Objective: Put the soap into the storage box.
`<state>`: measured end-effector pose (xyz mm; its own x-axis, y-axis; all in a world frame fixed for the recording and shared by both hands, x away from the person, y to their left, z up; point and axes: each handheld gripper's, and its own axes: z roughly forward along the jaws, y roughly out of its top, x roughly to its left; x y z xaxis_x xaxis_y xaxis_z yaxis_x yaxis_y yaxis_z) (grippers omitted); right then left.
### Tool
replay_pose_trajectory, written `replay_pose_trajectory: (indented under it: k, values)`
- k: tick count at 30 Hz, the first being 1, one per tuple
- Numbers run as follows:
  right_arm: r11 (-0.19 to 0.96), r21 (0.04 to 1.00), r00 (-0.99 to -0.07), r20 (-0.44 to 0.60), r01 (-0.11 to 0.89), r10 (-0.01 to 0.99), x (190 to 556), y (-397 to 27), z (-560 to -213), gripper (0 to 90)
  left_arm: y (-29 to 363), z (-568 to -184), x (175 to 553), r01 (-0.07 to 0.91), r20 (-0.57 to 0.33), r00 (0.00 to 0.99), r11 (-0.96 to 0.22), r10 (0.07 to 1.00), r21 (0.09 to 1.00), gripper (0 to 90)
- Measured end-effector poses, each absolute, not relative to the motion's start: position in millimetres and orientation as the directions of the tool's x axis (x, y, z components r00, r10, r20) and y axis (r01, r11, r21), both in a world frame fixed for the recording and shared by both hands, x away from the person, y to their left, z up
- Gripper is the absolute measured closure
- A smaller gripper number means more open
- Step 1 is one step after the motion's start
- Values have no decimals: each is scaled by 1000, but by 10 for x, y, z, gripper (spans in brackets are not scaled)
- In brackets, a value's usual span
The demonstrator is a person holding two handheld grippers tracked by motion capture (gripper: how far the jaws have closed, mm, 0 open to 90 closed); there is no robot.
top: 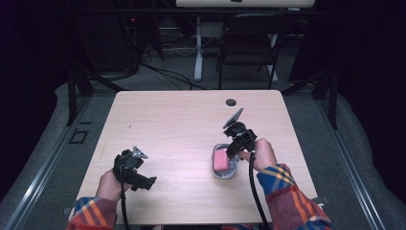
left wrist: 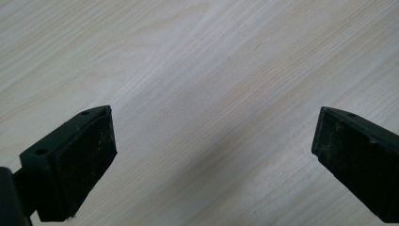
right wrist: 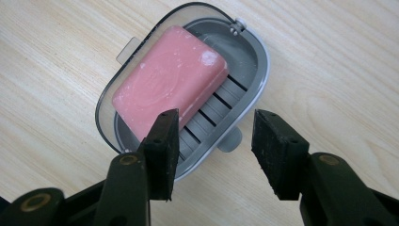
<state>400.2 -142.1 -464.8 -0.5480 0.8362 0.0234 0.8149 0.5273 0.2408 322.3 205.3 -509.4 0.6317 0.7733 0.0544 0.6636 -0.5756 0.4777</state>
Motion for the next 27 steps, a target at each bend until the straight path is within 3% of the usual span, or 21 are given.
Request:
replay_pose_trajectory:
  k: [7,20,27]
  values:
    - [553,252,-575,14,794,818,3954,-1494,-4543,454,2053,-5095,3224,663,54,633,-577,772,477,1]
    - [560,339,-590,-18,756,807,3703,-1825,-4313,203,2051,-5096,3223,663,52,634,-576,772,478,1]
    - [557,356,-589,-24,750,808,3577,-2009,-4317,140,2049,-5096,3222,663,52,633,-576,773,478,1]
